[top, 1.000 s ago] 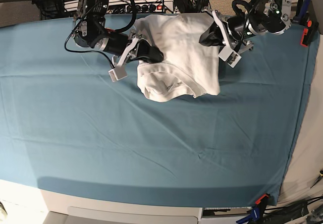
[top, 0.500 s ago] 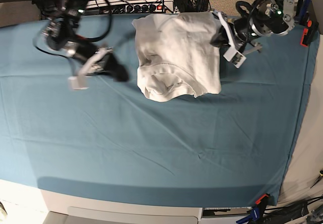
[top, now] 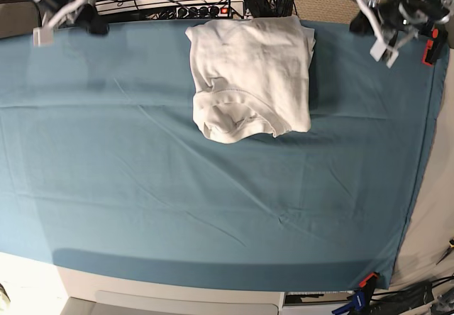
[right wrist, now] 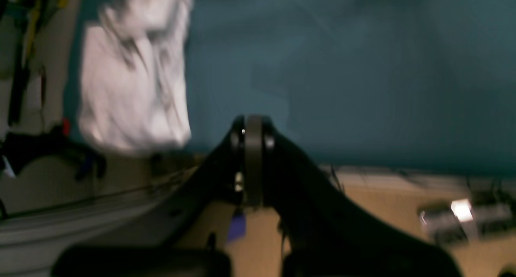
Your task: Fold the T-shirt properly
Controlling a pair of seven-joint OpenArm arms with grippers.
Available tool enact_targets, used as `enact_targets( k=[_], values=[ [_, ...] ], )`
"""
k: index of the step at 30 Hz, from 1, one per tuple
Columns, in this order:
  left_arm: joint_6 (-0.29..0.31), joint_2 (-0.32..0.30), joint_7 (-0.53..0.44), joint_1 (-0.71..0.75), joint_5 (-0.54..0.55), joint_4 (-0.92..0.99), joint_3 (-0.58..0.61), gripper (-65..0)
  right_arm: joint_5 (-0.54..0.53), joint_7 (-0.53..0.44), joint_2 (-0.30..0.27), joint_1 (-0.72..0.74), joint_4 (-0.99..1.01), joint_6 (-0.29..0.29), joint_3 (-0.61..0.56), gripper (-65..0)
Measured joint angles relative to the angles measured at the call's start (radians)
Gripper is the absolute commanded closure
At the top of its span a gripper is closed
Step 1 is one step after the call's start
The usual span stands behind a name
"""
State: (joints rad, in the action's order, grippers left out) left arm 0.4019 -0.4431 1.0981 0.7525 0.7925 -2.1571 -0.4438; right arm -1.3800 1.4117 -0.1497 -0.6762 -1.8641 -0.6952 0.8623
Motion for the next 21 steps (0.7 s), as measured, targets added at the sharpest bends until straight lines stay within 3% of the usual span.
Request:
enact_targets(
  k=[4, 9, 11, 16, 21],
  values=[
    [0.047, 0.0, 0.015, 0.117, 0.077, -0.001, -0.002, 0.0, 0.021, 0.0, 0.001, -0.112, 0.0, -0.001, 0.001, 0.0],
    [0.066, -0.001, 0.015, 0.226, 0.081, 0.009, -0.003, 0.0, 0.142, -0.006, 0.0, -0.144, 0.026, -0.002, 0.001, 0.0],
    [0.089, 0.0, -0.002, 0.243, 0.079, 0.051, -0.003, 0.0, 0.192, -0.056, 0.0, -0.143, 0.074, -0.003, -0.001, 0.0],
    [0.114, 0.0, -0.097, 0.233, 0.075, 0.298, 0.017, 0.0, 0.335, -0.203, -0.008, -0.126, 0.267, -0.002, -0.048, 0.0],
    [0.114, 0.006, -0.187, 0.13, 0.076, 0.631, 0.094, 0.0, 0.52, -0.333, -0.067, -0.032, 0.56, -0.001, -0.145, 0.0]
  ],
)
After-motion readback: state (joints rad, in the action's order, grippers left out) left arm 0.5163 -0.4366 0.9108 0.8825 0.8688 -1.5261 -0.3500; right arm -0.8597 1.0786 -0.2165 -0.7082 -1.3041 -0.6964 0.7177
